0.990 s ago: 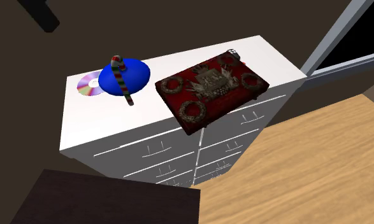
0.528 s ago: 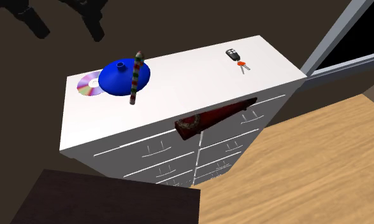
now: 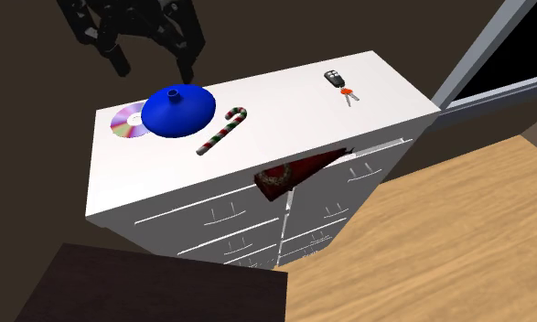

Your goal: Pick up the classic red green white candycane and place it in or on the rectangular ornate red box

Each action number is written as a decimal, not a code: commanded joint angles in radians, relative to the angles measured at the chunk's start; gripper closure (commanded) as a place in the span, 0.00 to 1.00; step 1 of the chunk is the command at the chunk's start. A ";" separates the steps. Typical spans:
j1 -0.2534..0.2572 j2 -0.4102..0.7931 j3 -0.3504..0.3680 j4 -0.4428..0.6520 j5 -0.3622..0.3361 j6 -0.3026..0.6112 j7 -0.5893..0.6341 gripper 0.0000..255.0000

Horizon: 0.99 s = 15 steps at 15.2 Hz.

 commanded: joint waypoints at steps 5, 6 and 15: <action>0.001 0.019 -0.001 -0.045 0.002 0.065 -0.001 0.00; 0.001 0.019 -0.001 -0.045 0.002 0.065 -0.001 0.00; 0.001 0.019 -0.001 -0.045 0.002 0.064 -0.001 1.00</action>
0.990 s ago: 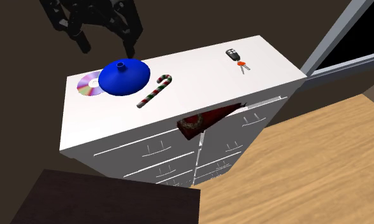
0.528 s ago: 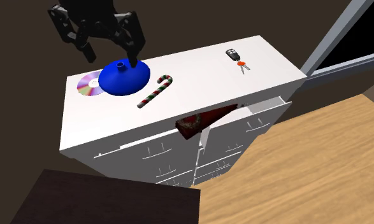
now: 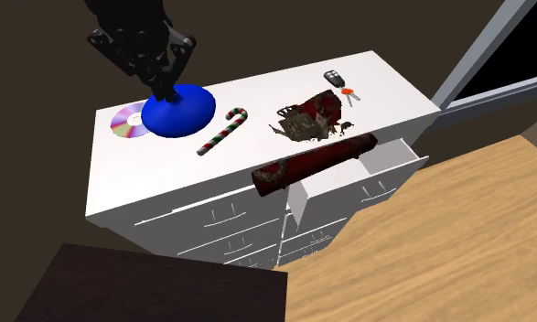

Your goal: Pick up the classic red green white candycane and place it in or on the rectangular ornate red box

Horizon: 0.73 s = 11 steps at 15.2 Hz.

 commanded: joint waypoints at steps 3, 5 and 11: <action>0.000 0.000 0.000 0.000 0.000 0.000 0.000 1.00; 0.000 0.000 0.000 0.000 0.000 0.000 0.000 1.00; -0.037 0.112 0.051 0.010 -0.108 0.162 0.174 0.00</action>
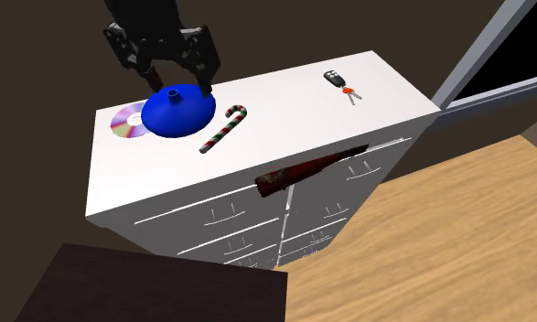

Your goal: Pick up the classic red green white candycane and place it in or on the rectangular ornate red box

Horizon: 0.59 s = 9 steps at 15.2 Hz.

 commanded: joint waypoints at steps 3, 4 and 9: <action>-0.042 0.120 0.041 0.031 -0.143 0.136 0.200 0.00; -0.053 0.152 0.048 0.045 -0.186 0.161 0.255 0.00; -0.075 0.257 0.052 0.087 -0.321 0.236 0.413 0.00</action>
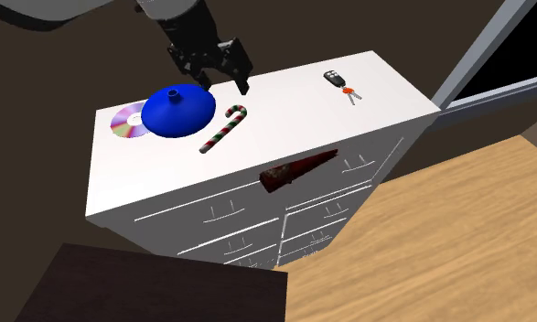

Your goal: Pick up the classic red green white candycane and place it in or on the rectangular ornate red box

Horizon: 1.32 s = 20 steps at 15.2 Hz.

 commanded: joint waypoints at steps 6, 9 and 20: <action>-0.013 0.066 -0.013 -0.018 -0.046 0.085 0.037 0.00; -0.013 0.066 -0.013 -0.018 -0.046 0.085 0.037 0.00; -0.013 0.065 -0.014 -0.016 -0.044 0.083 0.034 1.00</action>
